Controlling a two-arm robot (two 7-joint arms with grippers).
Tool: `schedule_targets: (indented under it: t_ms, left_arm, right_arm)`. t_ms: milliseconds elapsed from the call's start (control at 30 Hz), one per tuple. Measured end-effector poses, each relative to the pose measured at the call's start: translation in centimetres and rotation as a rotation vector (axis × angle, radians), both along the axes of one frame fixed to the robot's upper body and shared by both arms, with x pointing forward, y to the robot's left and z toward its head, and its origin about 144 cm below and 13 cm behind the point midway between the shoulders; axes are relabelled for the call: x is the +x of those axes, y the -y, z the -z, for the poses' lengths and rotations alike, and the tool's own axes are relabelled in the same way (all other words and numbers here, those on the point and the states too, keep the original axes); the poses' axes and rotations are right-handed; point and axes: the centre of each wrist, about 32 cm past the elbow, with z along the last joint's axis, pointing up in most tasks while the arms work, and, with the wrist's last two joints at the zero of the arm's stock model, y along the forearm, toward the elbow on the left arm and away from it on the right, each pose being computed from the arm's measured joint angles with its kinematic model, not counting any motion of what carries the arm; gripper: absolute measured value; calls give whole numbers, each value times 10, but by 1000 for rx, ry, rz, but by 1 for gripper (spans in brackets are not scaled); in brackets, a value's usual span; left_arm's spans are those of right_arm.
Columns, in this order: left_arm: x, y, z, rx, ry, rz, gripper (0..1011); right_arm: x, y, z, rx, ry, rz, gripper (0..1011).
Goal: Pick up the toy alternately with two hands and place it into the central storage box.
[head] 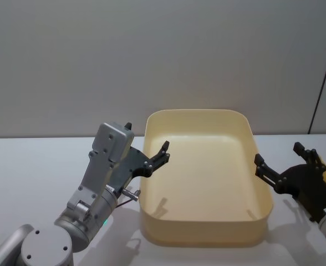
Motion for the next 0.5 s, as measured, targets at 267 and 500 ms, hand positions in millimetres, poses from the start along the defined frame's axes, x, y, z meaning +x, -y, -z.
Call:
schedule_targets:
  t_ms: [267,500]
  left_arm:
    - [0,0,0,0,0,0,1002]
    - [0,0,0,0,0,0,1002]
  right_arm:
    - [0,0,0,0,0,0,1001]
    - [0,0,0,0,0,0,1001]
